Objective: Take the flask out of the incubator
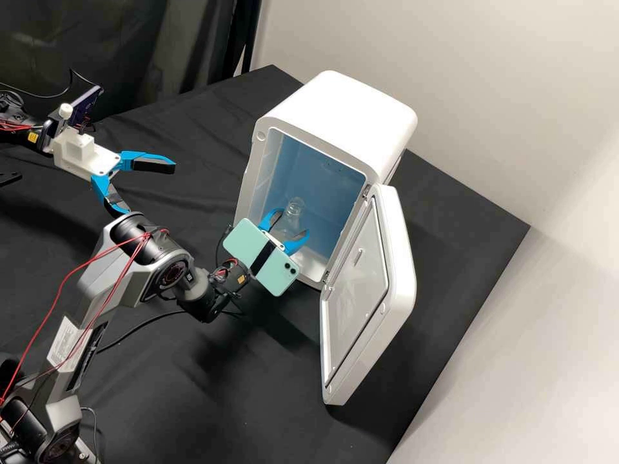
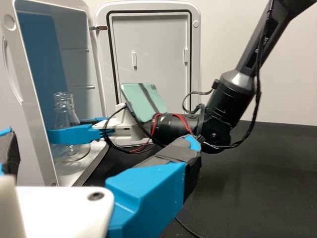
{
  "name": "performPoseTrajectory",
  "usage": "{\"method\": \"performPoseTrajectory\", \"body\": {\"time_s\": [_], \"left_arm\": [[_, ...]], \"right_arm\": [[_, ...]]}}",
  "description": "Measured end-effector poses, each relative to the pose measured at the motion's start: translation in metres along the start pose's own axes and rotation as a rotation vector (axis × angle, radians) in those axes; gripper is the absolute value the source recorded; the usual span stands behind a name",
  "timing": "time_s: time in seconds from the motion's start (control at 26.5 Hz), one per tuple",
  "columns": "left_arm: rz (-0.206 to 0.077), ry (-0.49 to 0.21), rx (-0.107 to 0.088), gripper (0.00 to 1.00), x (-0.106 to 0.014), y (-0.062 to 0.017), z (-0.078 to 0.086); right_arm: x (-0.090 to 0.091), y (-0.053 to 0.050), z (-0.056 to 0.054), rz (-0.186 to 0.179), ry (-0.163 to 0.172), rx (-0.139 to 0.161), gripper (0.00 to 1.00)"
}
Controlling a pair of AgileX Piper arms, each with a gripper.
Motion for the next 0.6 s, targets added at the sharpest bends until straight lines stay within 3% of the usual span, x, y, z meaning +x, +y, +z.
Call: {"method": "performPoseTrajectory", "body": {"time_s": [0.08,0.23,0.6], "left_arm": [[0.000,0.000,0.000,1.00,0.000,0.0000,0.000],[0.000,-0.002,0.002,1.00,0.000,0.0000,0.000],[0.001,-0.003,0.003,1.00,0.000,0.0004,0.000]], "right_arm": [[-0.006,0.000,0.004,-0.001,-0.006,0.000,0.00],[-0.020,-0.004,0.008,-0.039,-0.031,-0.005,0.00],[-0.052,-0.009,0.007,-0.123,-0.035,-0.022,0.00]]}}
